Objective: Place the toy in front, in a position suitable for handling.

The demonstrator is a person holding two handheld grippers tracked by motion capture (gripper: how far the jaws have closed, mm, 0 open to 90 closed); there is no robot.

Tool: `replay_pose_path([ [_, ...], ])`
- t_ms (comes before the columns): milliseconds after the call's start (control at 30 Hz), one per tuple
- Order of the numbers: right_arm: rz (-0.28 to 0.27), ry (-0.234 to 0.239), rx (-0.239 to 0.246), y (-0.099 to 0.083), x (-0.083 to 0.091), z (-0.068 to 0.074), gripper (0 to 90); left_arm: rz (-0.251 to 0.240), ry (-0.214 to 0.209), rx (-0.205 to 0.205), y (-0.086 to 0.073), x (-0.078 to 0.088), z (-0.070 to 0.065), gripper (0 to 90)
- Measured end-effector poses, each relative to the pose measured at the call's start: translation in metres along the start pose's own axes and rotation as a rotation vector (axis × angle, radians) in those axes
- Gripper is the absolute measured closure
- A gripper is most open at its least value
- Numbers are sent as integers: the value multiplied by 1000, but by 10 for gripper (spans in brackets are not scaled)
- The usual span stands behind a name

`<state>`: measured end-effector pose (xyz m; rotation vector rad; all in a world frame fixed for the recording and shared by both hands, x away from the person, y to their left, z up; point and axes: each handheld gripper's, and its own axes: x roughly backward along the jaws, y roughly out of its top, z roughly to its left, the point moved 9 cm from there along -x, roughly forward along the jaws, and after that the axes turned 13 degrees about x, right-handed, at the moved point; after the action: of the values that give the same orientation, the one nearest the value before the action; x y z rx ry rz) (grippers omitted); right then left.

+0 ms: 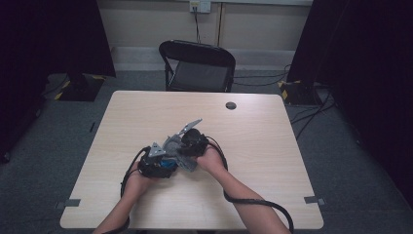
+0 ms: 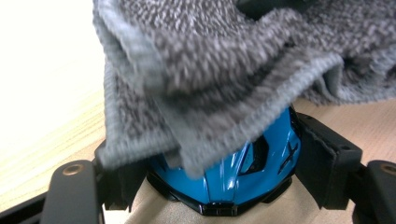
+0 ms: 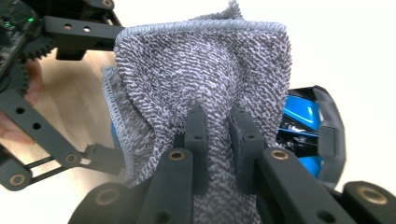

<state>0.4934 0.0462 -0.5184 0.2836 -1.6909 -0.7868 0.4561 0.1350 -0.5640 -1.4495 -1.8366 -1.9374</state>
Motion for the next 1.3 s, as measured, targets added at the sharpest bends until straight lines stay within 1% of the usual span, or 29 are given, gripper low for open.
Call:
replay_pose_path([
  [233, 10, -22, -17, -3, 1, -12, 797, 0, 0, 0, 0, 0, 0, 252],
  [433, 8, -32, -47, -6, 1, -19, 797, -1, 0, 0, 0, 0, 0, 252],
  [567, 9, -44, -56, -7, 1, -24, 797, -1, 0, 0, 0, 0, 0, 252],
  [633, 20, -54, -51, -7, 1, -27, 797, -1, 0, 0, 0, 0, 0, 252],
  [733, 25, -60, -58, -8, 1, -31, 797, -1, -1, 1, 0, 0, 0, 252],
  [833, 27, -62, -65, -8, 2, -32, 797, -1, -1, 1, 0, 0, 0, 252],
  [967, 27, -68, -61, -8, 1, -34, 797, -1, -1, 1, 0, 0, 0, 252],
  [1100, 31, -77, -66, -9, 3, -38, 797, -1, 0, 1, 0, 0, 0, 252],
  [1167, 29, -76, -77, -9, 3, -40, 797, -1, 0, 1, 0, 0, 0, 252],
  [1300, 30, -81, -82, -9, 3, -42, 797, 0, -1, 1, 0, 0, 0, 252],
])
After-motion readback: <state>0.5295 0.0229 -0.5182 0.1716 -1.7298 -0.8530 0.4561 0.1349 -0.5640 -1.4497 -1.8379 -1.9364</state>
